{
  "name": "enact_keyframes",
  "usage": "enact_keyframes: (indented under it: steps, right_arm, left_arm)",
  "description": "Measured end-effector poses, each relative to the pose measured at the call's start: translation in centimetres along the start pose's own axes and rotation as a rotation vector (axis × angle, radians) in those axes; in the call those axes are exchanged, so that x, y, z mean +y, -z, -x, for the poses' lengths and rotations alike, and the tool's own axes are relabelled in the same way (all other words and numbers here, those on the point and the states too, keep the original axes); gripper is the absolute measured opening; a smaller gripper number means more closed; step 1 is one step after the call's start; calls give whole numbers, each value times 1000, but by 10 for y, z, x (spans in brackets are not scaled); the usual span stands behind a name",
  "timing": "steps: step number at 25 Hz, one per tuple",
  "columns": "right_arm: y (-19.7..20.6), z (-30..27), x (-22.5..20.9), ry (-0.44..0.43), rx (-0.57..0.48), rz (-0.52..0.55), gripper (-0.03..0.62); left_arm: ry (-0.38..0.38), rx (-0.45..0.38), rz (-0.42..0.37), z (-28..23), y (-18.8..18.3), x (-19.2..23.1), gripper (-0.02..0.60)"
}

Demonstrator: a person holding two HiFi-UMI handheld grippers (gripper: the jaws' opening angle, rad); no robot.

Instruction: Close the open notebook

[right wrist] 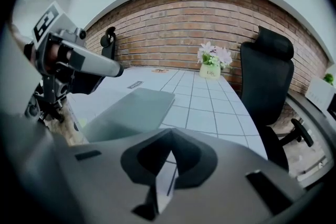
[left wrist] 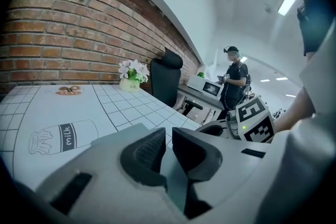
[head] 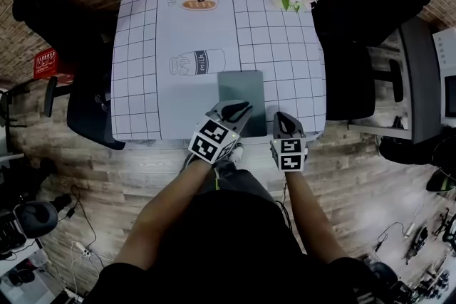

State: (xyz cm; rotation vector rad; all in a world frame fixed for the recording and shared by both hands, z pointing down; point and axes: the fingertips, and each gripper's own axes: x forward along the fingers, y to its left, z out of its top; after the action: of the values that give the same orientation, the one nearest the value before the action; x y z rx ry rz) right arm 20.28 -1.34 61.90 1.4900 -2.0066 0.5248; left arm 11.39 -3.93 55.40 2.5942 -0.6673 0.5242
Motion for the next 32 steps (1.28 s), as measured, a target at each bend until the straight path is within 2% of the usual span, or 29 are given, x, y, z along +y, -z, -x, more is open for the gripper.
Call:
enact_keyframes:
  steps: [6, 11, 17, 20, 25, 32]
  right_arm:
    - [-35, 7, 15, -7, -65, -2, 14]
    - [-63, 10, 21, -11, -110, -98, 14]
    - [-130, 22, 27, -8, -228, -137, 14]
    - [-163, 33, 30, -21, -294, -205, 14]
    - [-213, 57, 29, -29, -416, -260, 14]
    - [-257, 103, 21, -12, -558, -326, 14]
  left_arm:
    - [-64, -91, -27, 37, -31, 30, 26]
    - [-122, -221, -43, 87, -74, 54, 25]
    - [-175, -368, -62, 152, -127, 83, 25]
    - [-200, -444, -73, 187, -153, 96, 25]
    - [-240, -540, -145, 237, -188, 104, 25]
    - [-314, -603, -245, 291, -218, 101, 25]
